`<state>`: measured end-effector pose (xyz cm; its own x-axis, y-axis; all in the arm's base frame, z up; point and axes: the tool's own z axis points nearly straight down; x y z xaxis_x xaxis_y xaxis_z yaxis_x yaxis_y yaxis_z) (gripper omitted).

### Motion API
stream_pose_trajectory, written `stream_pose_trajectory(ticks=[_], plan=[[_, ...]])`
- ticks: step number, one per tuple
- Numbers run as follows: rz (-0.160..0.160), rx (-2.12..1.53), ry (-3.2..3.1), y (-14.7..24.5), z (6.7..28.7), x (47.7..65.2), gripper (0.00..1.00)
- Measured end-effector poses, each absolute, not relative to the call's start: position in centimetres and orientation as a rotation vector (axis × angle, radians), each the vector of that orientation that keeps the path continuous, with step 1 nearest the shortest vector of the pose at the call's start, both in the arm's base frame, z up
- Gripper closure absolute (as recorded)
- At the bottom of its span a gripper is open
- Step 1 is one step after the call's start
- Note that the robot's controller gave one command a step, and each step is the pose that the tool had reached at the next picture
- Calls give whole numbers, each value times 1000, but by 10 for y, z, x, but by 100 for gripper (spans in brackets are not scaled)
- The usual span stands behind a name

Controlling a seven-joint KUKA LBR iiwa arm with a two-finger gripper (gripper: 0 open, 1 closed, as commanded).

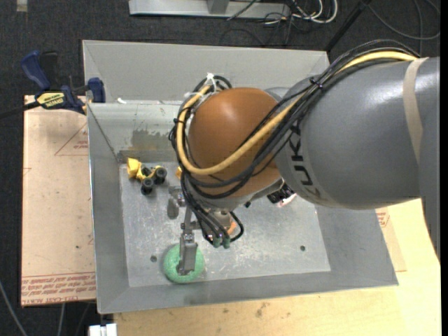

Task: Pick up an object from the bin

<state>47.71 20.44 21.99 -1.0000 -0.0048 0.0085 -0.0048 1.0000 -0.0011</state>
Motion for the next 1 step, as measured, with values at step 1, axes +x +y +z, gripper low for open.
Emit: stream_pose_trajectory(ticks=[1], plan=[[-1,0,-3141,203,224,479,0]])
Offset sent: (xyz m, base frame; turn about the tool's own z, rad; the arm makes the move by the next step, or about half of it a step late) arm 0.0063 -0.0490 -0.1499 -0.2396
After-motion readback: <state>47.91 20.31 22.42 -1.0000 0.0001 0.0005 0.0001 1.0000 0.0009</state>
